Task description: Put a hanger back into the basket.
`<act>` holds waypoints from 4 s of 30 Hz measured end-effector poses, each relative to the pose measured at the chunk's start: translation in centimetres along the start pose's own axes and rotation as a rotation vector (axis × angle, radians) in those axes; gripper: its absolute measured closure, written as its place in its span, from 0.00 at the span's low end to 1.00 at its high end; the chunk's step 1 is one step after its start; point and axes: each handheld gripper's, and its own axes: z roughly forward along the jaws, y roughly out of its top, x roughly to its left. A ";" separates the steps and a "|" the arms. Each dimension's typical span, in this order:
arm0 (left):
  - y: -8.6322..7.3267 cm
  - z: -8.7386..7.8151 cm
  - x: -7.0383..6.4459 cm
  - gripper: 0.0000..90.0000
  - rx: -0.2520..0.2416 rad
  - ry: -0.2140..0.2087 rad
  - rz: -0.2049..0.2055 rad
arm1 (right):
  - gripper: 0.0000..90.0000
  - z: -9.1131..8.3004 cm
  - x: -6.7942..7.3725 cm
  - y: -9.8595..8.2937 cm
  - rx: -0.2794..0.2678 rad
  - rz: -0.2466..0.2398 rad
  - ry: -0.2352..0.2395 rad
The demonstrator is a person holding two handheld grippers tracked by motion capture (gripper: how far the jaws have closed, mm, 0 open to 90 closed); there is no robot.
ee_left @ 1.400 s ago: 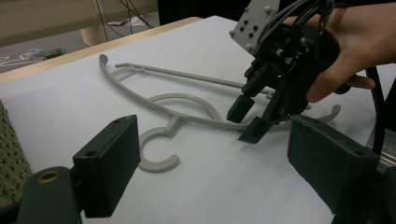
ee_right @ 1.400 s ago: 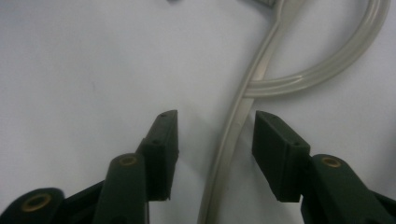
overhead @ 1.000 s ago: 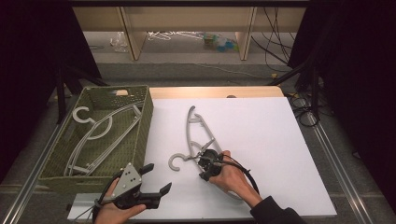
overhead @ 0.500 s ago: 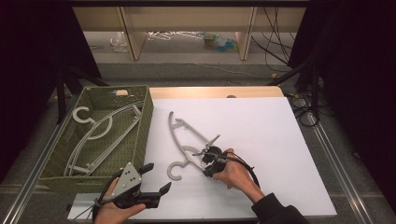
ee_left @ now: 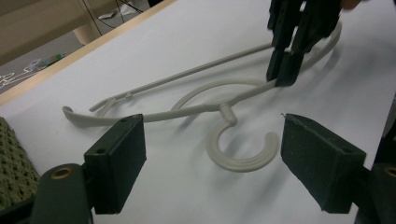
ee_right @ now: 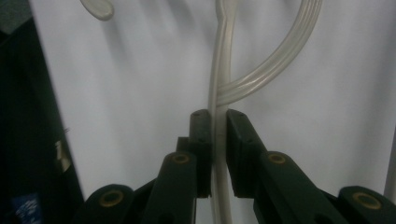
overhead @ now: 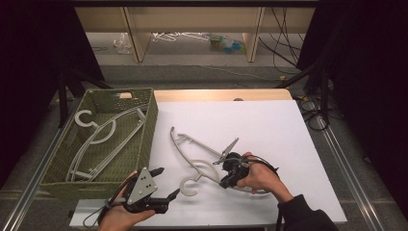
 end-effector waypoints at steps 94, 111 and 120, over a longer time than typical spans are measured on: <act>8.0 4.4 6.5 0.88 0.107 -0.216 -0.367 | 0.41 -5.8 2.6 -4.6 -0.334 0.112 -0.115; 9.4 -4.2 12.2 0.88 -0.070 -0.137 -0.509 | 0.37 -4.5 2.5 -5.2 -0.344 0.134 -0.097; 9.0 -8.8 16.3 0.88 -0.031 -0.012 -0.527 | 0.37 -4.2 2.3 -5.3 -0.323 0.136 -0.094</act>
